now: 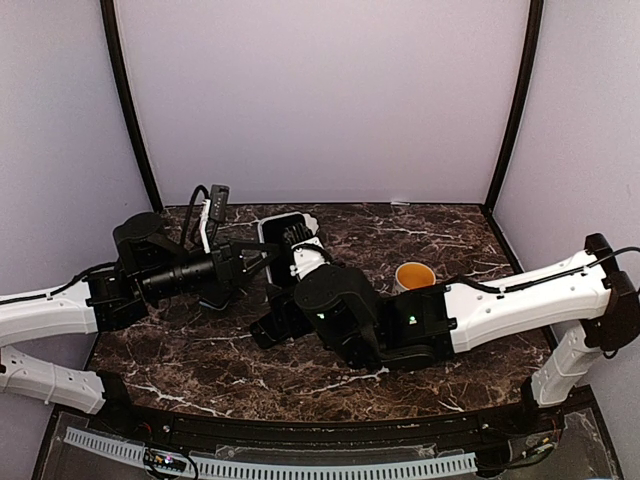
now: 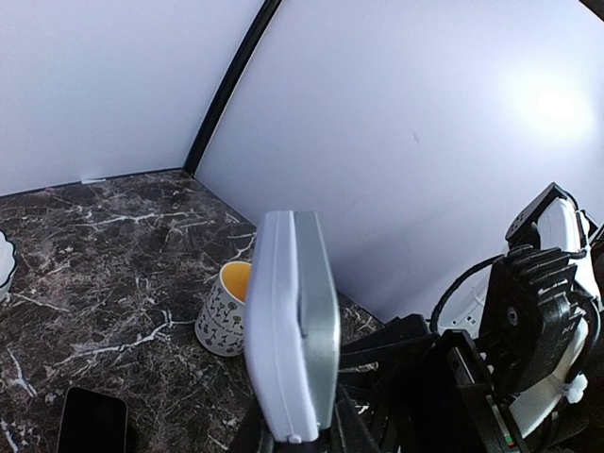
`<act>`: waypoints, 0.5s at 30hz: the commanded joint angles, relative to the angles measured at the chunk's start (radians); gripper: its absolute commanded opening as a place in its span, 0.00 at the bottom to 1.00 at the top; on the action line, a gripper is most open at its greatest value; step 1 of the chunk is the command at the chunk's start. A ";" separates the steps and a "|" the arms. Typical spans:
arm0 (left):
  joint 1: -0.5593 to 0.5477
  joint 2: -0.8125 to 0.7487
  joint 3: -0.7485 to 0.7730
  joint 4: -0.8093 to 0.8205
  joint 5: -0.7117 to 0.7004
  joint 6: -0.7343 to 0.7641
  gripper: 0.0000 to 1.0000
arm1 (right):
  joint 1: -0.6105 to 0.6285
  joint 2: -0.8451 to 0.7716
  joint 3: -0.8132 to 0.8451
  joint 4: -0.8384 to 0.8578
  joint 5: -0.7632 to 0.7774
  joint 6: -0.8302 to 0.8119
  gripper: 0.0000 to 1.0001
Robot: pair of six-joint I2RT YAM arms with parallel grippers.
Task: Put the phone into the phone case
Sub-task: Press the corner of the phone case at the top left corner of the phone case, then pass from the right arm to the left
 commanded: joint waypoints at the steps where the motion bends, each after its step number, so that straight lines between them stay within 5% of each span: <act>1: 0.001 -0.003 0.012 0.010 -0.003 0.016 0.06 | 0.013 -0.021 0.035 0.086 0.030 -0.014 0.27; 8: -0.003 -0.009 0.011 0.006 0.016 0.029 0.00 | 0.014 -0.031 0.026 0.085 0.029 -0.018 0.31; 12: -0.005 -0.019 0.011 0.005 0.037 0.055 0.00 | 0.013 -0.059 -0.007 0.089 -0.011 -0.061 0.76; 15: -0.008 -0.037 0.014 0.011 0.072 0.094 0.00 | 0.011 -0.121 -0.065 0.107 -0.079 -0.113 0.96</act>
